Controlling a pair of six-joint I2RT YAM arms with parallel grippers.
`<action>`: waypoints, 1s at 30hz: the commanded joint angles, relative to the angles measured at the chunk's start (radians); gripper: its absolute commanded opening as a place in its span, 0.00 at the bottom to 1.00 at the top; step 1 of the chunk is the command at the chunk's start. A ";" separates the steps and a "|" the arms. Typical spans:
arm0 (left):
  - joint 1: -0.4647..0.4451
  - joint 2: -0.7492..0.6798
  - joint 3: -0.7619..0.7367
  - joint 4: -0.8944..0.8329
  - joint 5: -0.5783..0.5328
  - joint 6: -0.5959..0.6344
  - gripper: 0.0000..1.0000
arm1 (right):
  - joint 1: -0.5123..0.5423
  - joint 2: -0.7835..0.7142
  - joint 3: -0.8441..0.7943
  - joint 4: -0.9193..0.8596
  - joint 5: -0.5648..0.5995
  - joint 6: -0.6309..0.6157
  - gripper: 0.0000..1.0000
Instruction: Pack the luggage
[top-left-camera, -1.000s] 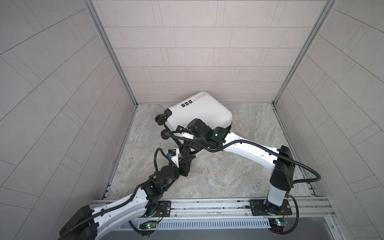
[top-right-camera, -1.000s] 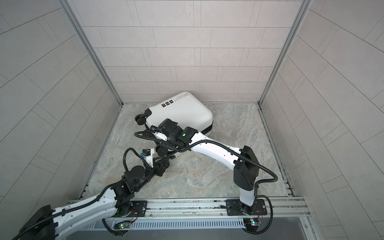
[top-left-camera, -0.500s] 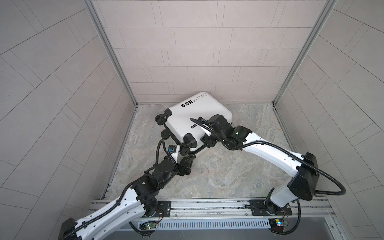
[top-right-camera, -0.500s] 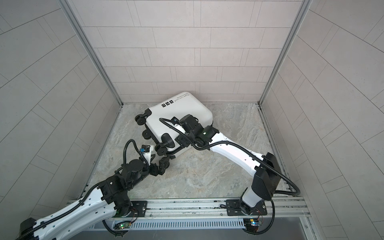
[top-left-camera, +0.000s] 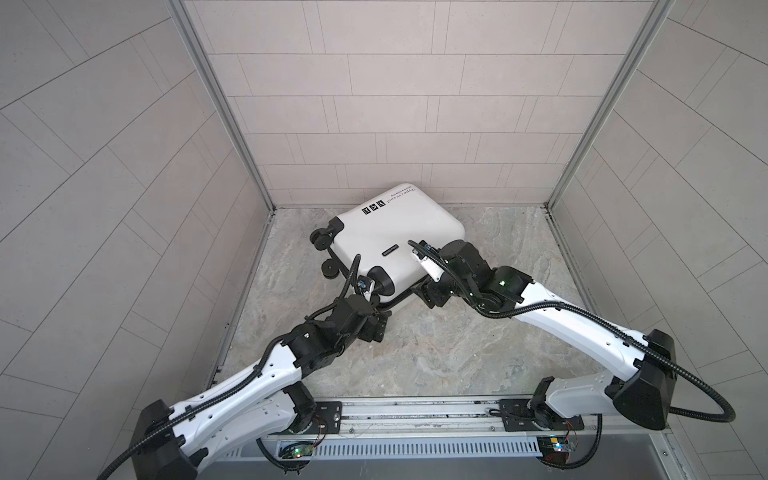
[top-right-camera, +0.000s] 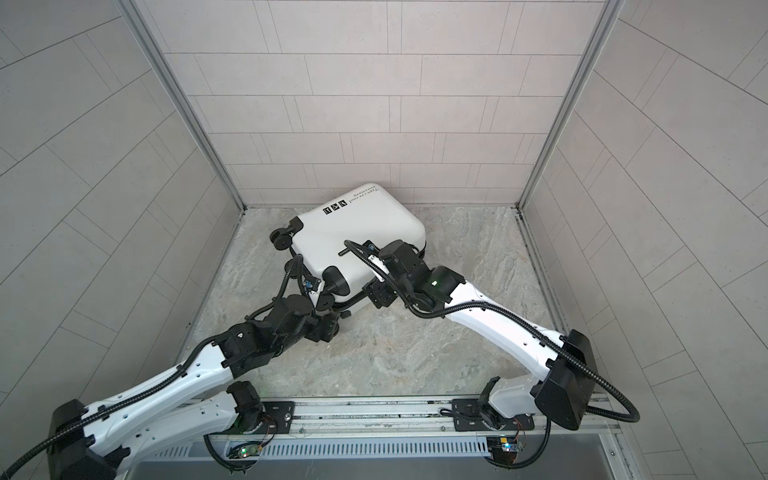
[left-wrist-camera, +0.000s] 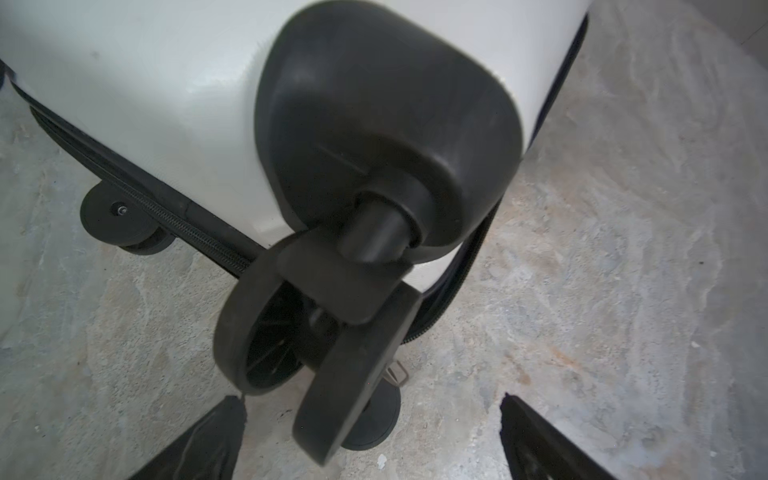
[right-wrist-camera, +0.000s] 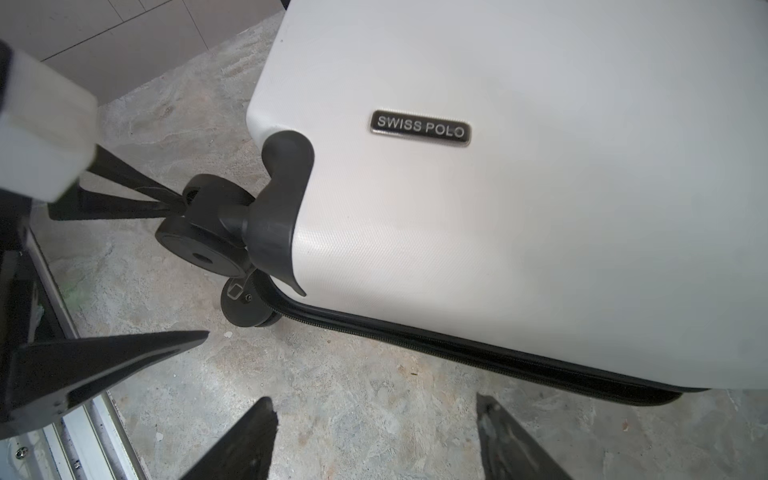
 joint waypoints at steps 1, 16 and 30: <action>0.027 0.028 0.061 -0.022 -0.007 0.045 0.98 | 0.003 -0.049 -0.029 0.022 -0.022 0.032 0.77; 0.104 0.116 0.136 0.013 0.218 0.151 0.57 | 0.014 -0.073 -0.097 0.050 -0.049 0.060 0.74; 0.106 0.304 0.211 0.078 0.382 0.107 0.36 | 0.024 -0.100 -0.210 0.151 -0.006 0.257 0.63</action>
